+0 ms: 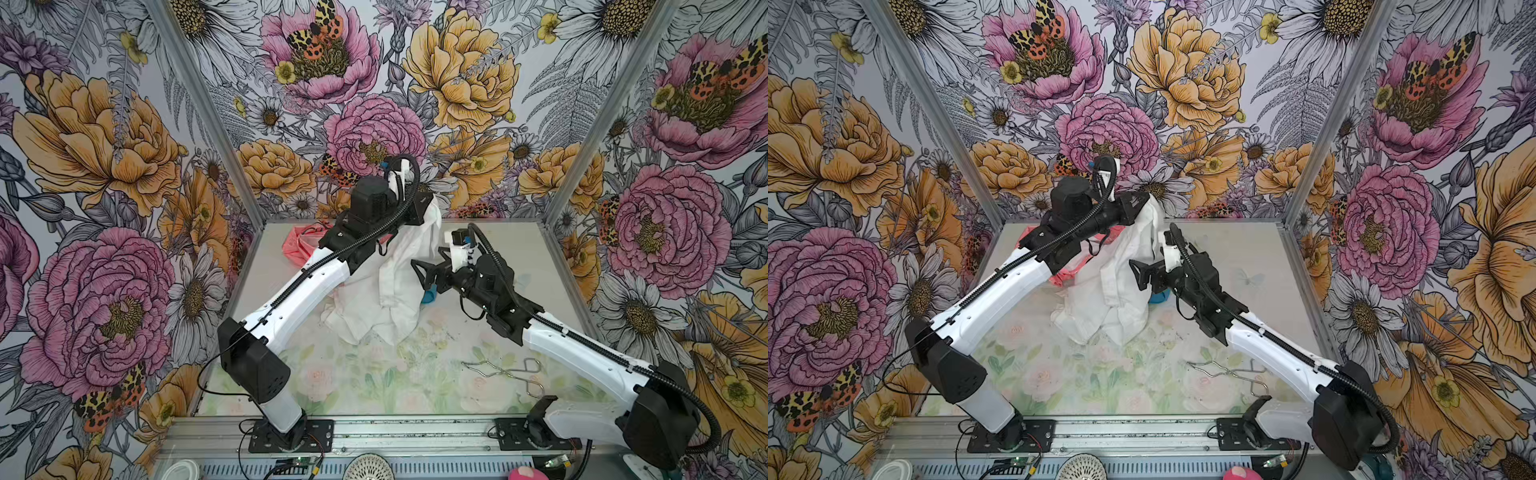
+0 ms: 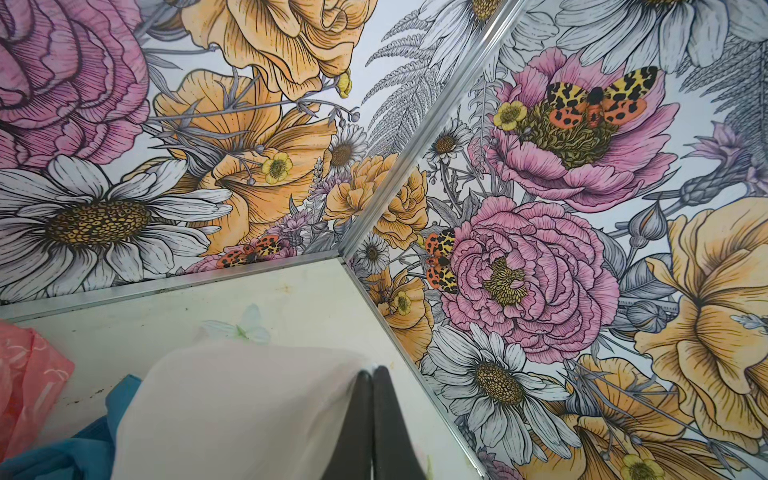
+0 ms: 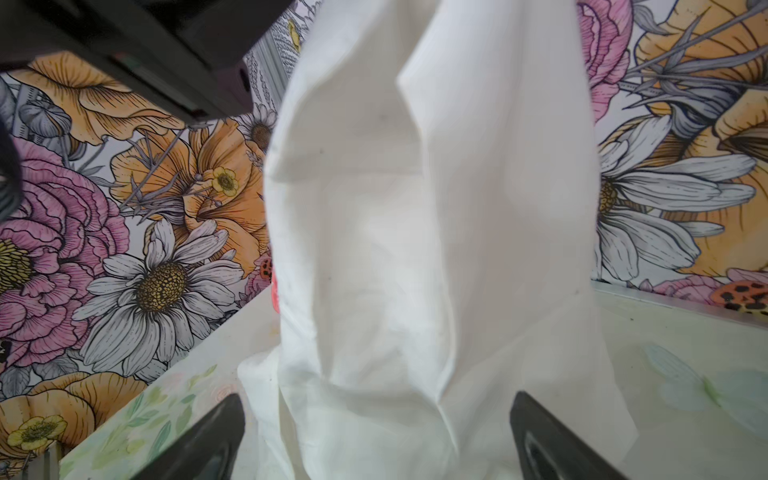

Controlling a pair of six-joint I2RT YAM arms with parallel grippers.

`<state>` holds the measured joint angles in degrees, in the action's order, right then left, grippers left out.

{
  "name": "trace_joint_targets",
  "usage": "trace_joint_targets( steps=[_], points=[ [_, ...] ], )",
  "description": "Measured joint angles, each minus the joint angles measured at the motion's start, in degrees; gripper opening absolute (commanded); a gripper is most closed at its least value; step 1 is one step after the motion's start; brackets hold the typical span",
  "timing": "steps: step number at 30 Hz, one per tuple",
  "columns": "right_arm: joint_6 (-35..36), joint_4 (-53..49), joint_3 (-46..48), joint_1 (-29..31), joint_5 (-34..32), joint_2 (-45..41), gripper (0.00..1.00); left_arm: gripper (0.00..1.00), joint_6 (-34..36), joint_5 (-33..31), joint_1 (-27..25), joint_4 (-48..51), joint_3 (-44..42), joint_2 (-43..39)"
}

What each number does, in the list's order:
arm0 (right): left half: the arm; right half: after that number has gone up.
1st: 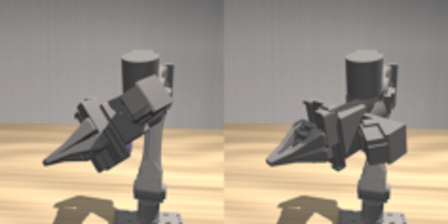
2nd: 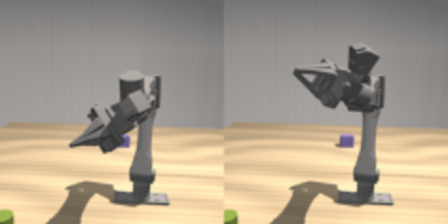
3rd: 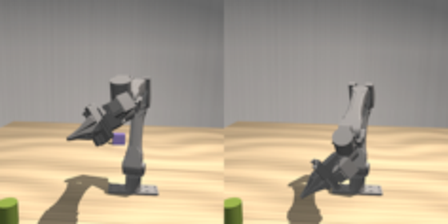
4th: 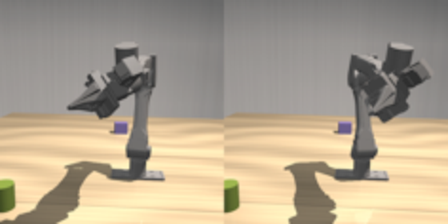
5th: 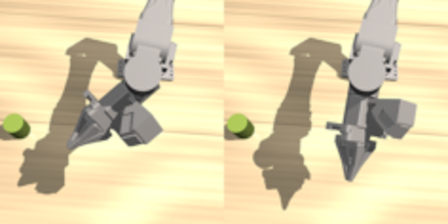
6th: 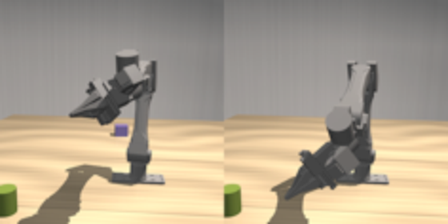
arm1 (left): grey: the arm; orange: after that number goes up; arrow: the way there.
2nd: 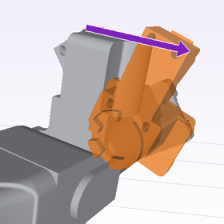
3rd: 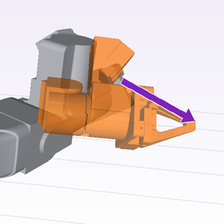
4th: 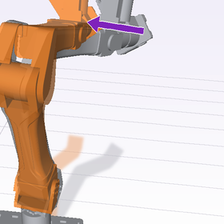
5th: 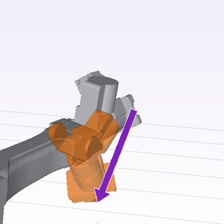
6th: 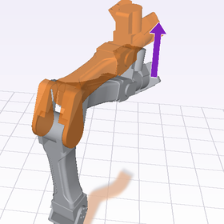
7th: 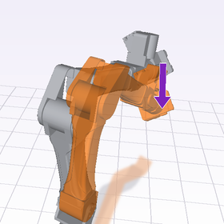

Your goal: Pick out a specific cloth from the pile

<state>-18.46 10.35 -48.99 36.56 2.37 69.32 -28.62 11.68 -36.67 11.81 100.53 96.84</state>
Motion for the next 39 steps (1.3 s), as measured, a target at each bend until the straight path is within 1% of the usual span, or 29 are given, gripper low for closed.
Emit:
trace_joint_targets(
  steps=[4, 11, 12, 13, 14, 15, 18, 20, 21, 24, 26, 28, 33, 36, 39],
  points=[
    [0.00, -4.28, 6.47, -1.51, -5.92, -8.20, 1.00, 0.00, -1.38, 0.00, -1.62, -2.36, 2.10, 6.51],
    [-1.25, -12.44, 14.27, -6.84, -18.91, -27.96, 0.99, 0.00, -2.99, 0.04, -5.01, -4.39, 9.97, 21.66],
    [-1.60, -13.33, 15.06, -7.56, -20.33, -30.27, 1.00, 0.03, -3.02, 0.07, -5.70, -4.35, 11.56, 23.91],
    [-1.77, -14.25, 15.82, -8.26, -21.81, -32.41, 0.99, 0.09, -2.97, 0.22, -6.40, -4.04, 13.51, 26.23],
    [-2.03, -14.99, 16.31, -8.85, -23.12, -34.14, 0.99, 0.18, -2.95, 0.24, -6.97, -3.41, 15.41, 28.13],
    [-2.14, -15.74, 16.65, -9.29, -24.39, -35.69, 1.00, 0.30, -2.91, 0.44, -7.63, -2.56, 17.73, 30.40],
    [-2.10, -17.18, 16.76, -9.66, -27.06, -37.83, 0.99, 0.57, -1.84, 1.09, -9.33, 1.70, 24.90, 36.11],
    [-2.08, -17.86, 16.76, -9.77, -28.24, -38.10, 0.99, 0.73, -0.81, 1.51, -10.23, 4.46, 27.19, 37.77],
    [-1.99, -18.12, 16.76, -9.81, -28.70, -38.10, 0.99, 0.79, -0.22, 1.51, -10.60, 5.53, 27.28, 37.77],
    [-1.57, -18.91, 16.76, -9.92, -29.79, -38.07, 0.99, 0.93, 2.38, 0.74, -10.95, 7.61, 26.10, 35.78],
    [-1.42, -19.12, 16.76, -10.01, -30.21, -38.07, 0.99, 0.98, 4.74, -1.05, -10.82, 8.52, 22.77, 31.98],
    [-1.20, -19.21, 16.76, -10.01, -30.47, -37.79, 0.99, 0.99, 6.88, -3.34, -10.62, 9.05, 18.51, 26.82],
    [-0.35, -19.45, 16.44, -10.08, -29.94, -35.43, 1.00, 0.99, 12.83, -9.79, -9.94, 8.81, 5.88, 9.77],
    [0.26, -19.76, 15.58, -10.38, -28.24, -33.38, 0.99, 0.99, 15.23, -12.92, -8.96, 8.33, -2.45, -0.22],
    [0.92, -19.85, 14.19, -10.62, -25.99, -30.82, 1.00, 0.99, 16.55, -15.21, -7.56, 8.15, -9.99, -7.28]
  ],
)
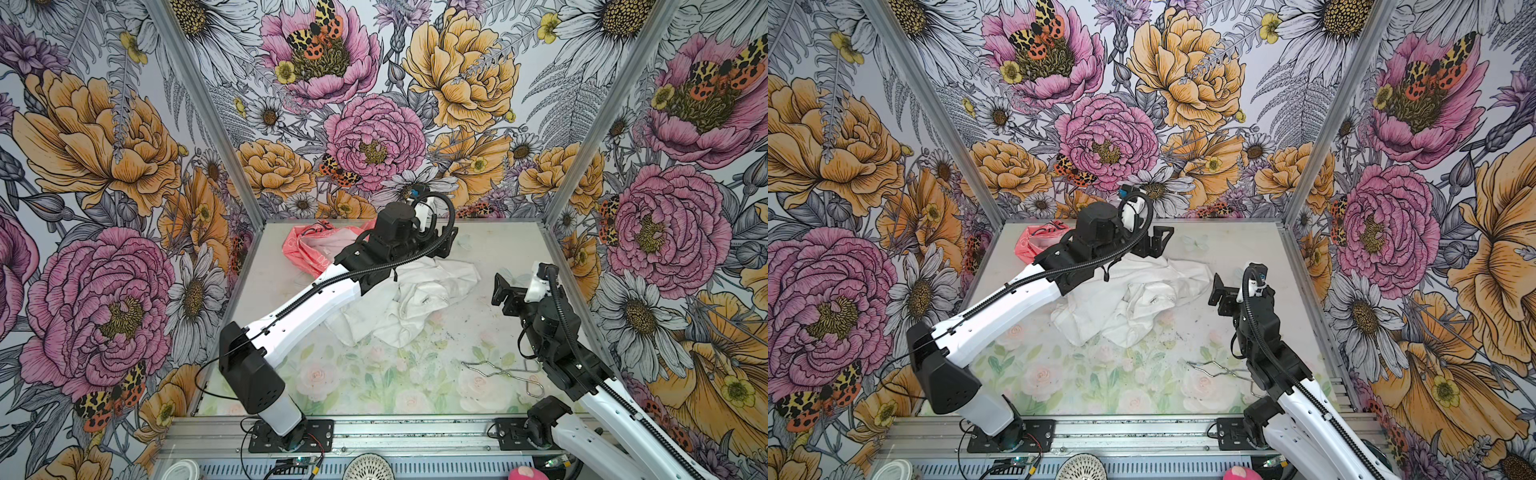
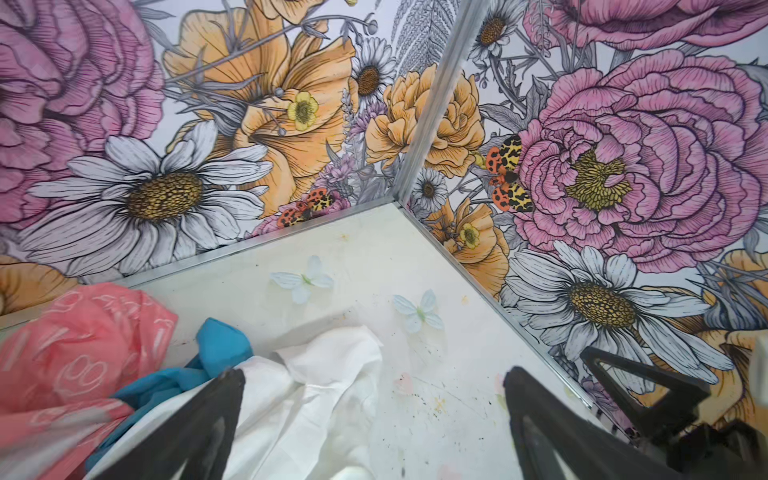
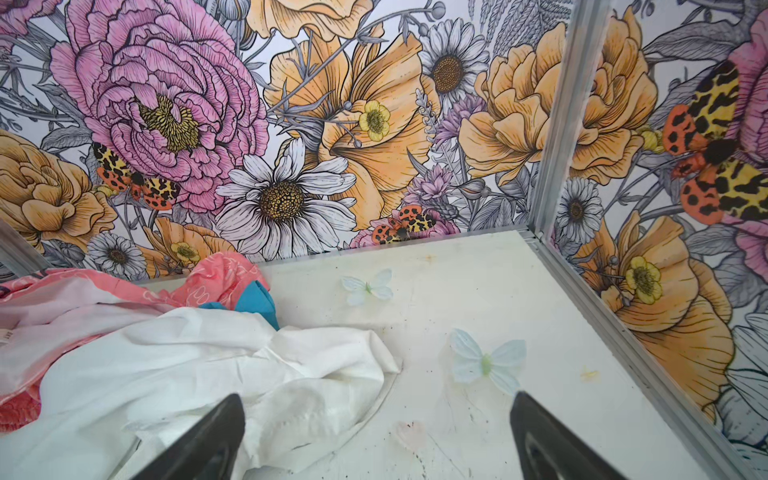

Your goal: Pick out a specific cloth from the pile

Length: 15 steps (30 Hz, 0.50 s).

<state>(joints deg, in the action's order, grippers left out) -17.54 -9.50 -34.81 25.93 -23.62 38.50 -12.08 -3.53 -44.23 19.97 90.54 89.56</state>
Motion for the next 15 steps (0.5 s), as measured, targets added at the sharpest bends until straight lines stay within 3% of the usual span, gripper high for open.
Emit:
trace_joint_targets(
  steps=[9, 15],
  points=[
    [2.60, -0.15, -4.17, -0.15, 12.28, 8.24, 1.00, 0.99, 1.14, -1.84, 4.96, 2.32, -19.30, -7.08],
    [4.42, -0.22, -5.84, -0.15, 21.86, 11.02, 0.99, 0.99, 0.42, -1.77, 8.52, 3.21, -24.79, -7.58]
  ],
)
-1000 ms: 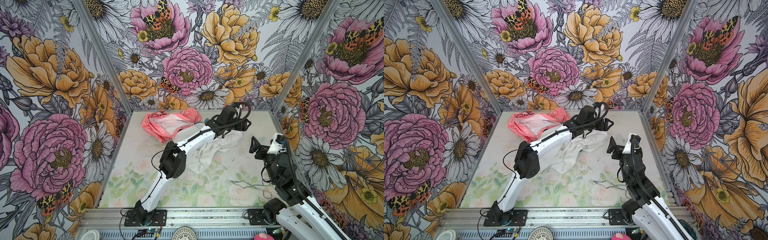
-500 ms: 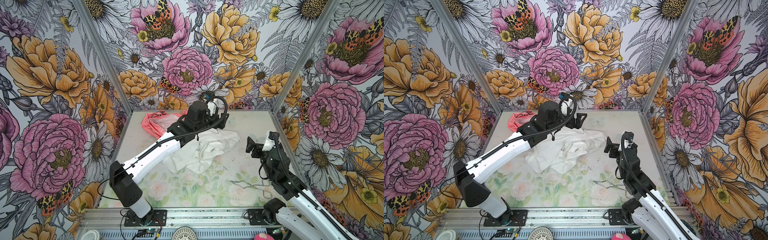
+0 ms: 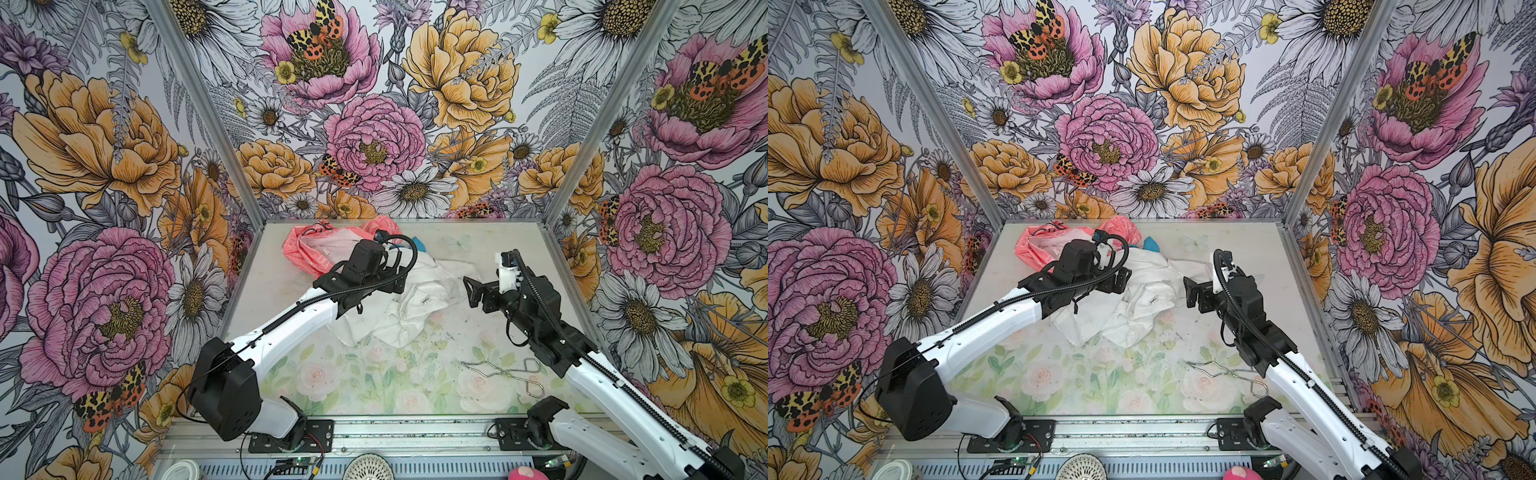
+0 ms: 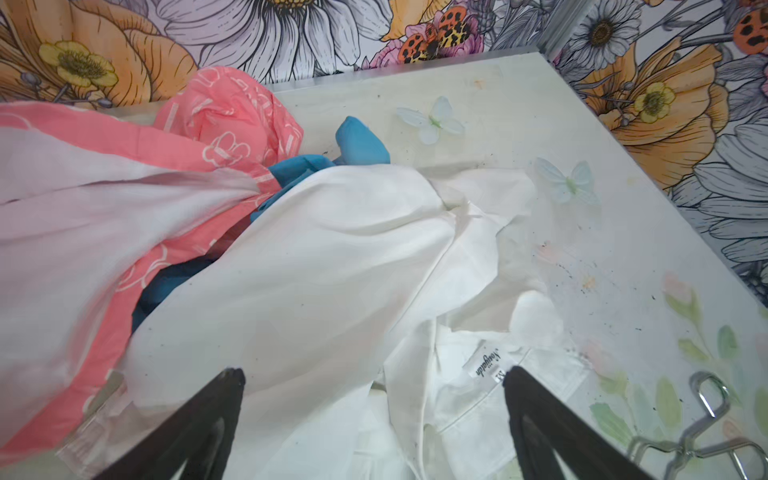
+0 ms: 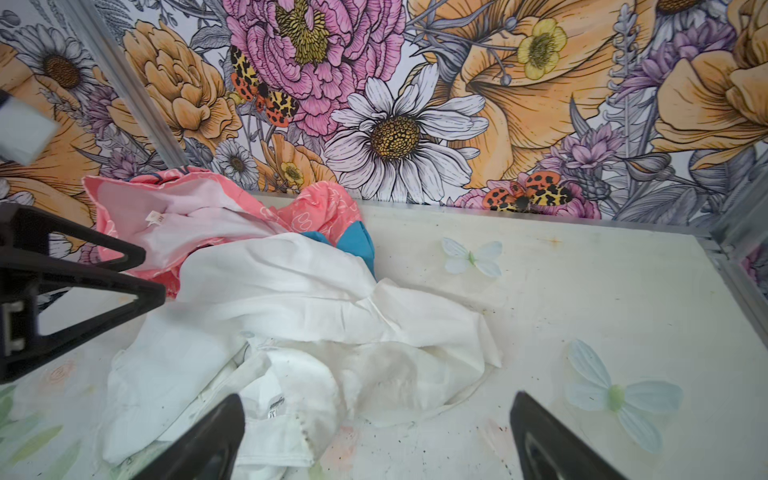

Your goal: Pick out a specific cloth from the pile

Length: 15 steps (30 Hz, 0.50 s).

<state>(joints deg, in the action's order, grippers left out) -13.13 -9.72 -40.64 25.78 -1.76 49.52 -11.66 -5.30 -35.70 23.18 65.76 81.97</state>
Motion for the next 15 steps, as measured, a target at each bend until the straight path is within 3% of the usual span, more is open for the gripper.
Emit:
trace_joint_targets(
  steps=[5, 12, 15],
  points=[
    [0.59, 0.02, -0.92, 0.00, 5.16, 0.87, 1.00, 0.98, -0.37, -0.02, 1.79, -0.02, -0.96, 0.79],
    [0.76, 0.00, -1.18, 0.00, 7.54, 0.92, 0.99, 0.96, -0.37, 0.00, 2.25, -0.09, -0.96, 7.32],
    [0.79, 0.00, -1.20, 0.00, 7.69, 0.92, 0.99, 0.88, -0.42, 0.00, 2.25, -0.04, -0.94, 10.54]
  ],
)
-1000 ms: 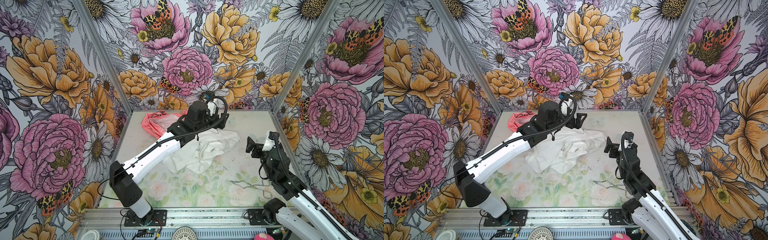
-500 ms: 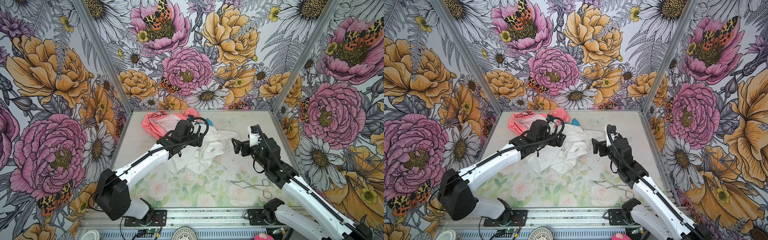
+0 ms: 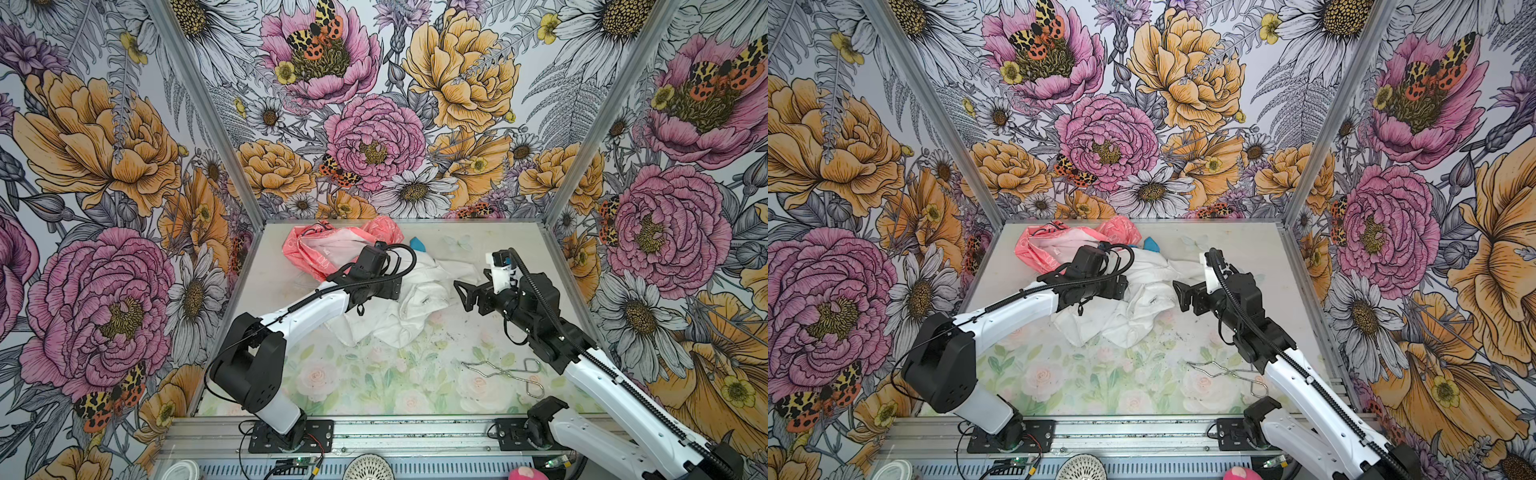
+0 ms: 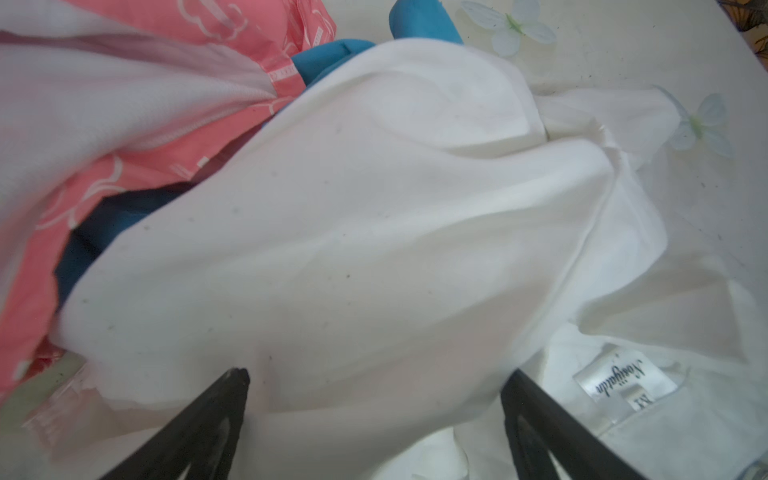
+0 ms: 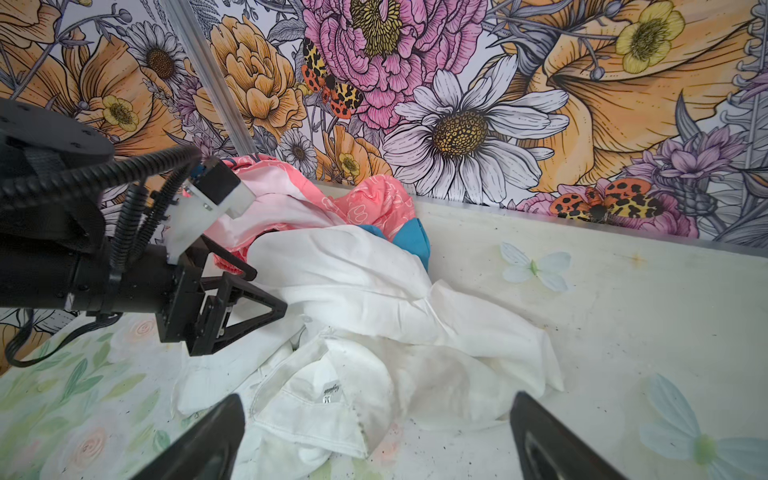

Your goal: Pick out a specific cloth from the pile

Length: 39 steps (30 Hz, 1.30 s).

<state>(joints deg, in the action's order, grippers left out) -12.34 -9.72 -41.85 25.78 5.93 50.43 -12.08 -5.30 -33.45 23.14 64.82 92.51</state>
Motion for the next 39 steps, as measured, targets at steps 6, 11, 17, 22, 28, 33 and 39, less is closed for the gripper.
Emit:
trace_joint_targets(
  steps=[6, 11, 17, 22, 28, 33, 39],
  points=[
    [0.00, -0.02, 0.00, 0.00, 0.00, 0.00, 1.00, 0.49, -0.26, -0.57, 0.00, 0.22, 1.33, 5.35],
    [0.02, -0.02, 0.00, 0.00, -0.02, -0.02, 0.99, 0.09, -0.57, -1.36, 0.00, 0.15, 3.02, 6.29],
    [0.39, -0.02, 0.00, 0.00, -0.11, -0.09, 0.99, 0.00, -1.03, -1.62, -0.02, -0.22, 3.56, 3.76],
    [0.63, -0.13, 0.00, 0.00, -0.98, -0.87, 0.99, 0.00, -1.44, -1.62, -0.33, -0.24, 6.32, -0.59],
    [1.09, -0.17, 0.02, 0.00, -3.04, -2.93, 0.99, 0.00, -1.46, -1.31, -2.60, -1.29, 13.49, -3.45],
    [1.33, -0.20, 0.28, 0.00, -4.68, -4.39, 0.99, 0.00, -1.44, 0.28, -4.46, -1.42, 19.69, -3.19],
    [1.31, -0.31, 1.18, 0.00, -7.74, -6.38, 1.00, 0.00, -1.46, 2.54, -6.19, -1.53, 31.32, 0.26]
  ],
)
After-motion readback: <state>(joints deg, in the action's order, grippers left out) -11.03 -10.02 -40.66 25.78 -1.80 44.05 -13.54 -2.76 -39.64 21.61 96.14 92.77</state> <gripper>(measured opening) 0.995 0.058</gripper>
